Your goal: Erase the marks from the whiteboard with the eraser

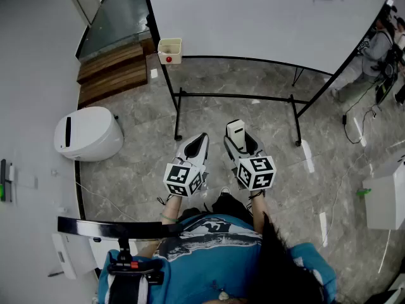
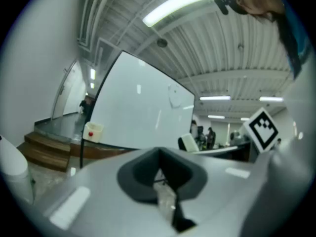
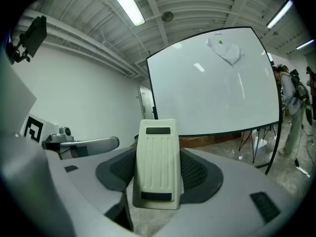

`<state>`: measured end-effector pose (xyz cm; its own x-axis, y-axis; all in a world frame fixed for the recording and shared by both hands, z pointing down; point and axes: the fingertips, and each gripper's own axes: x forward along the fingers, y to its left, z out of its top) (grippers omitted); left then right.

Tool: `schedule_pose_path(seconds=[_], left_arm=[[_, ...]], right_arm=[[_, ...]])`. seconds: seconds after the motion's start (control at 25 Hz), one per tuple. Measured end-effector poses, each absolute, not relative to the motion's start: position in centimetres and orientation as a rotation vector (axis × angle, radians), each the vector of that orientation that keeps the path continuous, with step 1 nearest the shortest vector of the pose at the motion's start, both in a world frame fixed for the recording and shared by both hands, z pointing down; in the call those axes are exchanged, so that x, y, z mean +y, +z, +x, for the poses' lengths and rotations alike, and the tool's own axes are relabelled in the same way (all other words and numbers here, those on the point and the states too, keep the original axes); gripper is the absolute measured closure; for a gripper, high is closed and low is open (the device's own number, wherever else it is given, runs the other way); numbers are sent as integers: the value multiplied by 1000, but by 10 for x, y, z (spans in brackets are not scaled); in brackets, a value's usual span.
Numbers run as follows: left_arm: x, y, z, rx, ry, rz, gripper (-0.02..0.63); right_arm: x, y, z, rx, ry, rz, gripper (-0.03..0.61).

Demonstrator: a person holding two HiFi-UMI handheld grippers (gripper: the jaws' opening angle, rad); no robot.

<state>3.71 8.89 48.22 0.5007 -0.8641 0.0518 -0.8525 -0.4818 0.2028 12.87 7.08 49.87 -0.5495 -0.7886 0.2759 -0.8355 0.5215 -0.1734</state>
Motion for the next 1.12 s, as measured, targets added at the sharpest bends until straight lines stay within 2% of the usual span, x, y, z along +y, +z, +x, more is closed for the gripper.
schedule_pose_path(seconds=[0.52, 1.12], left_arm=[[10, 471, 121, -1494, -50, 2520, 611], [-51, 483, 98, -1537, -40, 2466, 611]], right_arm=[[-10, 497, 203, -2638, 469, 1286, 316], [-69, 510, 173, -2687, 486, 1174, 316]])
